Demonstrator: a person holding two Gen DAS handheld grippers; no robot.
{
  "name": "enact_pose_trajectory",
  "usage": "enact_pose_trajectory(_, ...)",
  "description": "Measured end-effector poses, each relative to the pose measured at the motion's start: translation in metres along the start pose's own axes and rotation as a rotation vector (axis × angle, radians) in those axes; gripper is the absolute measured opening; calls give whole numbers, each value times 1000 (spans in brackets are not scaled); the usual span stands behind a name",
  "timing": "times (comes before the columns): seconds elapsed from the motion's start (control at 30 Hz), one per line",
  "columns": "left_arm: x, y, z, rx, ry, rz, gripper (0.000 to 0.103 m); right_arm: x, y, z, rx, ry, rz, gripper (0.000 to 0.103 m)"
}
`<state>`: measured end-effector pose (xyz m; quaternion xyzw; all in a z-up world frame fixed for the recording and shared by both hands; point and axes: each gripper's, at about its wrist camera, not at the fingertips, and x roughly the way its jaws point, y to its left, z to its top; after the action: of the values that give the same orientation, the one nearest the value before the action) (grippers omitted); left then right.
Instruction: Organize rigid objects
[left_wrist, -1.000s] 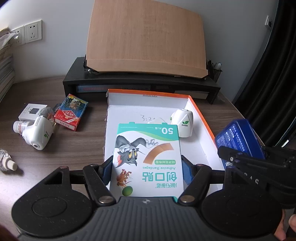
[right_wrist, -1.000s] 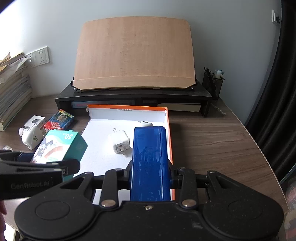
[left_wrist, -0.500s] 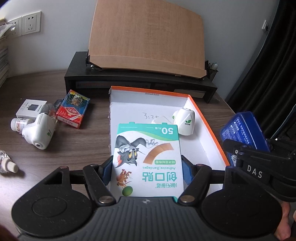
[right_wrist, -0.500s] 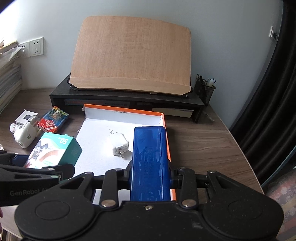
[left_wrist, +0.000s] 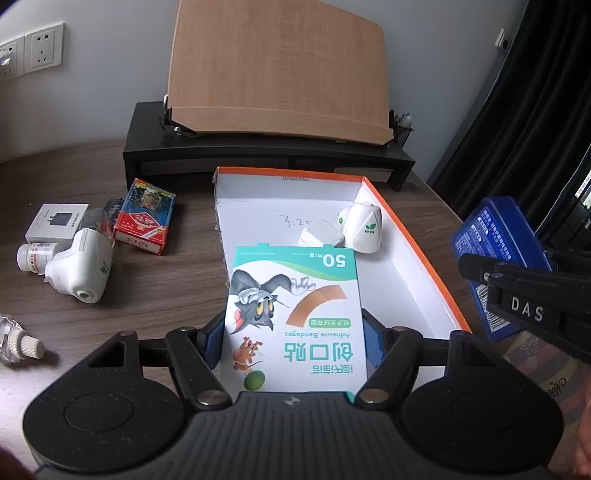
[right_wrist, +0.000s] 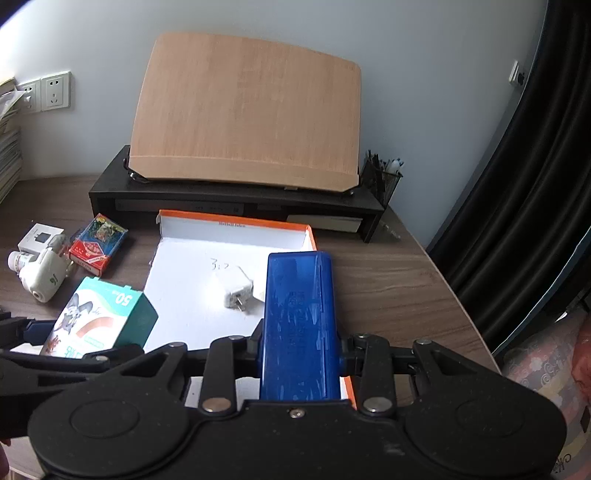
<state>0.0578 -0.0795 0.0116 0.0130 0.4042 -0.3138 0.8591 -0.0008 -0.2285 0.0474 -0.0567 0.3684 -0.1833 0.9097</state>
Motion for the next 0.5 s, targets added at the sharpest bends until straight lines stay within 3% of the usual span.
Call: enact_pose_trajectory(0.5, 3, -1, 15, -23, -41, 34, 72, 8, -4, 10, -23, -20, 8, 40)
